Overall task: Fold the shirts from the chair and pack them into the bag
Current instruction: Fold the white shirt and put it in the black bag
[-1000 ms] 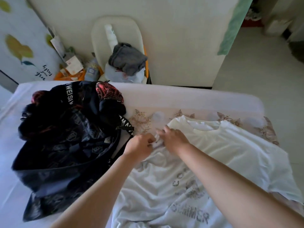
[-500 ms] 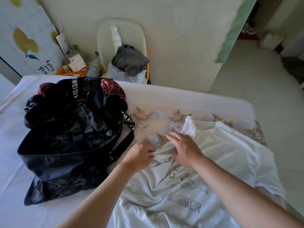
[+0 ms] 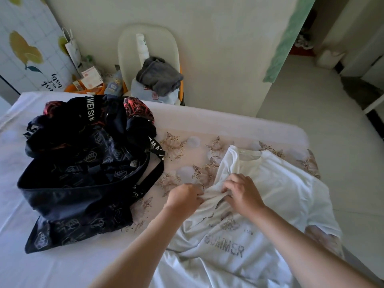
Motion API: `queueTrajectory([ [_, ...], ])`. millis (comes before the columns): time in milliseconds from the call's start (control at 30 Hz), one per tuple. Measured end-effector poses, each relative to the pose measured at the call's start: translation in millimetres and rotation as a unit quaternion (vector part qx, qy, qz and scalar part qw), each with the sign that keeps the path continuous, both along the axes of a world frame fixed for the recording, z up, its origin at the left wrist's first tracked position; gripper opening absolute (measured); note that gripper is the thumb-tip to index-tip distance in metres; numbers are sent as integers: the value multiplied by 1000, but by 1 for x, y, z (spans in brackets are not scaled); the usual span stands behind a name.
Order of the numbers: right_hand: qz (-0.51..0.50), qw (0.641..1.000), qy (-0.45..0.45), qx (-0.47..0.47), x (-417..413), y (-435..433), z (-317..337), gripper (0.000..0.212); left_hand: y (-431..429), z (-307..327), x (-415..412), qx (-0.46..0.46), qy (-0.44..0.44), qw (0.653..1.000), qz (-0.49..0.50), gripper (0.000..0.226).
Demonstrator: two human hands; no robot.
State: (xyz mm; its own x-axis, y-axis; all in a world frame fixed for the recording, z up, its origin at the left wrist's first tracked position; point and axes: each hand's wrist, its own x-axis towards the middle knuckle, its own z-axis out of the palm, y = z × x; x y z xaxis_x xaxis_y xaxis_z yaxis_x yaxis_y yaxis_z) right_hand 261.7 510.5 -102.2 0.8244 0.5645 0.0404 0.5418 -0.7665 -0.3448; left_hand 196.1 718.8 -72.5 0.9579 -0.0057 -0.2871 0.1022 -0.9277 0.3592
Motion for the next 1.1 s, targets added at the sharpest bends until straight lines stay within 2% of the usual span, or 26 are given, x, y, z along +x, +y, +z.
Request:
queueTrajectory([
  [100,-59,997,-42,39,11,5,20,18,6,19,10,7,-105,994,33,23],
  [200,-143,986,17,85,28,32,52,5,26,42,25,66,-189,978,50,26],
  [267,-161,976,60,131,40,56,66,6,44,58,40,113,-187,973,71,27],
  [300,-147,972,87,159,45,68,71,9,53,66,48,158,-157,971,85,28],
  [400,-69,968,188,154,53,89,75,55,84,83,67,263,-75,945,177,29],
  [467,-73,972,195,110,55,90,64,67,97,82,73,282,-88,927,229,38],
  [533,-118,980,159,30,56,81,45,60,95,67,79,236,-143,942,192,46],
  [567,-146,978,149,-29,56,75,35,57,87,57,82,159,-161,963,147,50],
  [633,-206,957,166,-116,53,61,17,54,62,35,82,-12,-114,992,51,54],
  [667,-227,947,183,-136,52,53,8,55,48,23,81,-54,-63,997,7,51],
  [733,-246,932,215,-155,53,38,-6,64,31,-7,80,-7,44,997,-56,55],
  [833,-224,930,240,-168,70,14,-23,73,35,-41,82,133,162,978,-8,84],
  [900,-177,943,232,-160,88,-1,-28,75,41,-48,84,140,154,978,22,91],
  [1000,-146,953,231,-128,111,-16,-28,77,38,-53,88,135,50,990,-1,82],
  [1100,-129,960,201,-144,114,-19,-24,73,37,-56,93,125,82,988,-34,82],
])
